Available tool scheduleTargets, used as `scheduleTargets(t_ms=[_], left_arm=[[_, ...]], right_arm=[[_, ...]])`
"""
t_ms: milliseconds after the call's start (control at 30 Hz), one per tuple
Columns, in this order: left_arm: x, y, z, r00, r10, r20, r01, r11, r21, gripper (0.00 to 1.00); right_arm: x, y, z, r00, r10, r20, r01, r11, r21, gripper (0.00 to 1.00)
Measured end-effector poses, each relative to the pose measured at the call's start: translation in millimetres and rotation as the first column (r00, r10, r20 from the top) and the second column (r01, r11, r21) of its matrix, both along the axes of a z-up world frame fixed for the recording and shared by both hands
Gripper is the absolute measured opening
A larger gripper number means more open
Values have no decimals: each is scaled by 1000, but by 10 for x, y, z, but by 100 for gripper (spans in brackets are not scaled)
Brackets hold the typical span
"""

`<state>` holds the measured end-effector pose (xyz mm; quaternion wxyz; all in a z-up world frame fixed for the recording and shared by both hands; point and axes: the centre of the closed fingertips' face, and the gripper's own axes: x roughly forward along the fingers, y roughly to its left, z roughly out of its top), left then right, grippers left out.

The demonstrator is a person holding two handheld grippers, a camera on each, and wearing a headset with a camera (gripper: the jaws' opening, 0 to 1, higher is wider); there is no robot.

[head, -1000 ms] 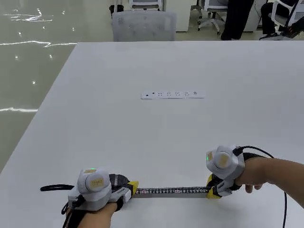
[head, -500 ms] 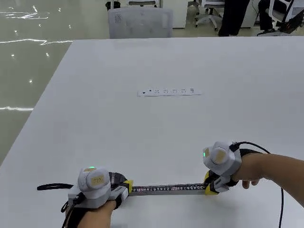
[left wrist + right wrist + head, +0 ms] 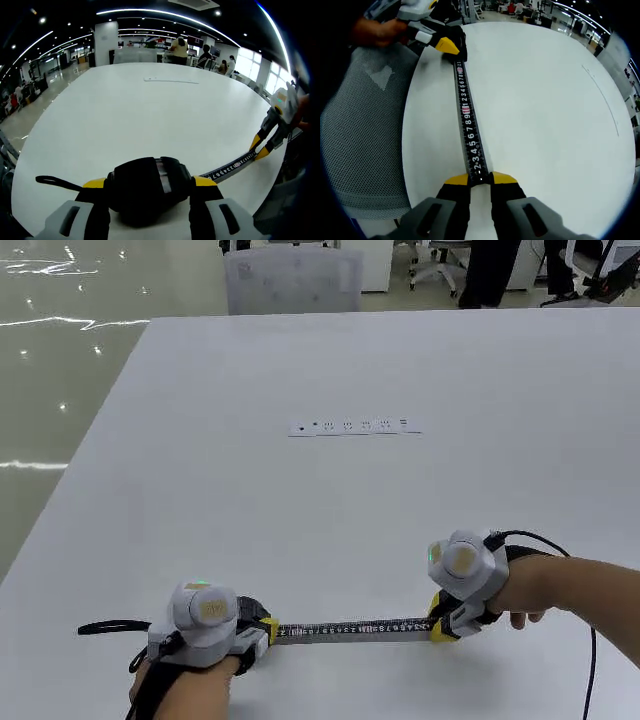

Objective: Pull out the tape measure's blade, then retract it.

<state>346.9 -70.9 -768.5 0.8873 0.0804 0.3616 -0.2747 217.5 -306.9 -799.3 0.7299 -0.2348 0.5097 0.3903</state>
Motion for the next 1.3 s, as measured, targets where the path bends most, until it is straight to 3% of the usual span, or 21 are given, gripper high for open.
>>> scheduleTargets(t_ms=[400, 600, 1300], left_arm=[[-24, 14, 6, 1000, -8, 1, 8, 1000, 1, 60], [-25, 13, 13, 1000, -9, -6, 9, 1000, -6, 60], [-15, 10, 8, 1000, -13, -27, 12, 999, -36, 60]], right_arm=[[-1, 21, 1, 1000, -21, 17, 21, 1000, 2, 13], [8, 39, 7, 999, 13, 31, -14, 1000, 21, 13], [90, 123, 17, 998, 2, 67, -5, 999, 46, 14]])
